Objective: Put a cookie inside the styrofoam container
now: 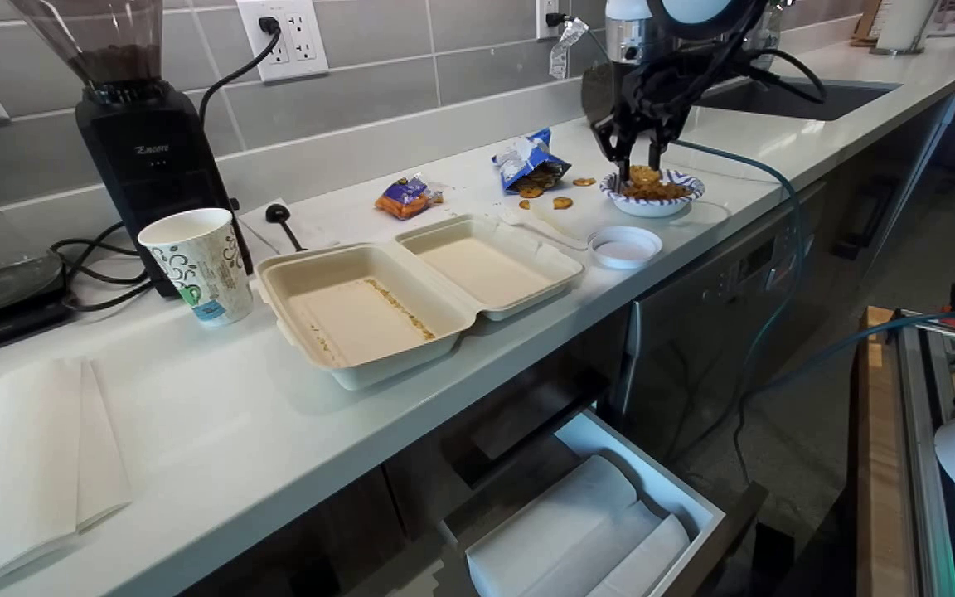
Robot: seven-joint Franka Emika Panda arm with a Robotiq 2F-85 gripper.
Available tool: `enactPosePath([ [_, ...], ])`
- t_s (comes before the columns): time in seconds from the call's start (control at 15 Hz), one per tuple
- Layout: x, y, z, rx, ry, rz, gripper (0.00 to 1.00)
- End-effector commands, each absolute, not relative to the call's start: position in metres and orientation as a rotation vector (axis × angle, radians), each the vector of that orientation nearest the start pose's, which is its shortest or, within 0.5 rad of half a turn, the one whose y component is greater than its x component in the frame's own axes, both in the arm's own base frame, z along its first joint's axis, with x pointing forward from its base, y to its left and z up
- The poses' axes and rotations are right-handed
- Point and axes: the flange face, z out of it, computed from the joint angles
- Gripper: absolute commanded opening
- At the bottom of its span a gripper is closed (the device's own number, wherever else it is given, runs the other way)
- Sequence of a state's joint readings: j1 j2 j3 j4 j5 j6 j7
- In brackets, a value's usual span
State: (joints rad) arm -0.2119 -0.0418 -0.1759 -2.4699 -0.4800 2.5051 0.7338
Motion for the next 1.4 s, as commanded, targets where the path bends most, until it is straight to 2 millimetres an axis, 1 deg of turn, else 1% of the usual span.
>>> enactPosePath([
  [0.0,0.437,-0.167,0.322,-3.174,1.246,-0.193,0.45],
  [0.4,0.437,-0.153,0.331,-3.187,1.205,-0.223,0.46],
  [0.8,0.439,-0.135,0.339,-3.207,1.143,-0.232,0.44],
  [1.33,0.444,-0.111,0.348,-3.232,1.048,-0.259,0.45],
])
